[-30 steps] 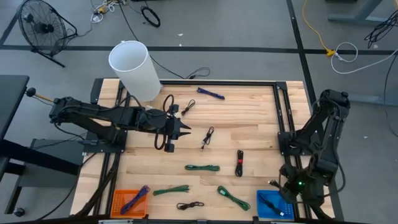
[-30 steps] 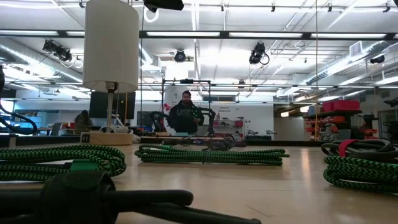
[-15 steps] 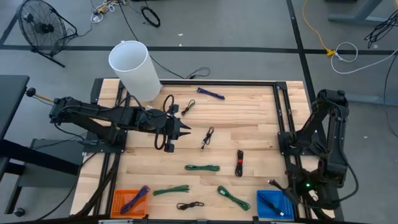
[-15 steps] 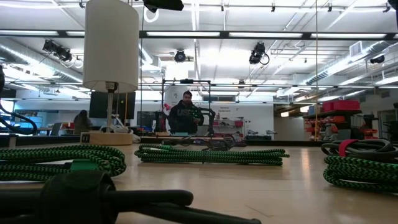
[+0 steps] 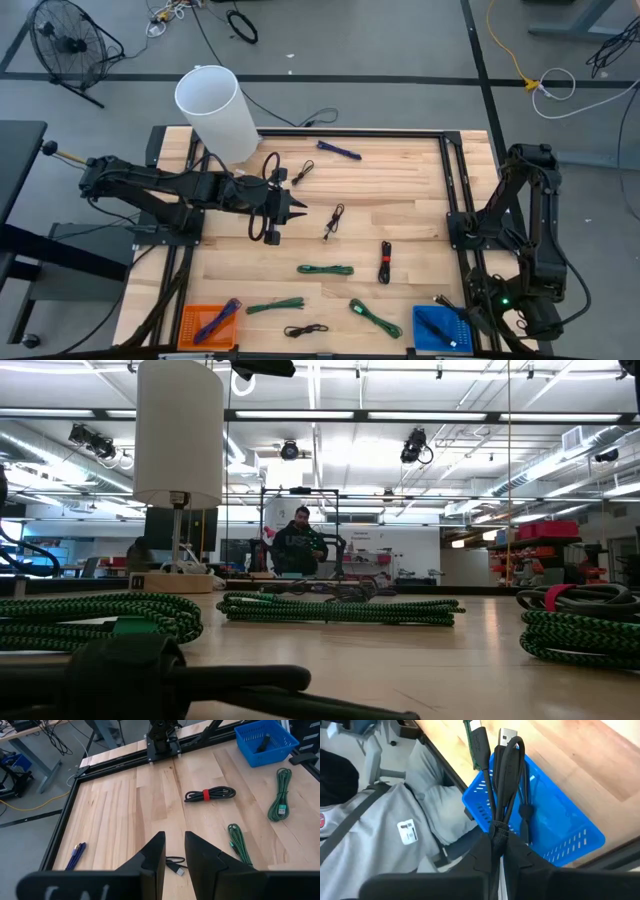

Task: Pick & Place USB Port
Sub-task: Put the black charger cable into the blue bin

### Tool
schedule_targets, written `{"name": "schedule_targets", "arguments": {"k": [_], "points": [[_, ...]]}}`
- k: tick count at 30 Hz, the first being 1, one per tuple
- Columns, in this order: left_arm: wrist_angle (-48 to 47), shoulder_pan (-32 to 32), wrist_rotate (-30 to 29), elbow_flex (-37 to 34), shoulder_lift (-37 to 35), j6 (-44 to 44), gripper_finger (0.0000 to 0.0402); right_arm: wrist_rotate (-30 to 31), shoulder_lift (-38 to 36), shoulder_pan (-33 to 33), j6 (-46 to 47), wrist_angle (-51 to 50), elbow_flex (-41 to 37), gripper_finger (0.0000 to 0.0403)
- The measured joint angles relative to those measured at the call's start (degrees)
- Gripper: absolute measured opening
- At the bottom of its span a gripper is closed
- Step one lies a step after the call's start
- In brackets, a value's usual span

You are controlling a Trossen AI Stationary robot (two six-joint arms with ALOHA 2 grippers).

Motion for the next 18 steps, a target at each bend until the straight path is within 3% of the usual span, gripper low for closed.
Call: {"name": "schedule_targets", "arguments": {"k": [5,9,18], "points": [[0.02,0.00,-0.01,0.00,0.00,0.00,0.0078,-2.76,1.61,-4.87,-0.85,3.41,-0.02,0.0013],[0.04,0.01,0.00,0.00,0.00,-0.31,0.0078,-8.54,4.50,-8.13,-7.94,11.67,-0.02,0.0013],[0.16,0.01,0.00,0.00,0.00,-1.55,0.0078,-11.65,9.34,-8.36,-5.84,15.27,-0.04,0.0013]]}}
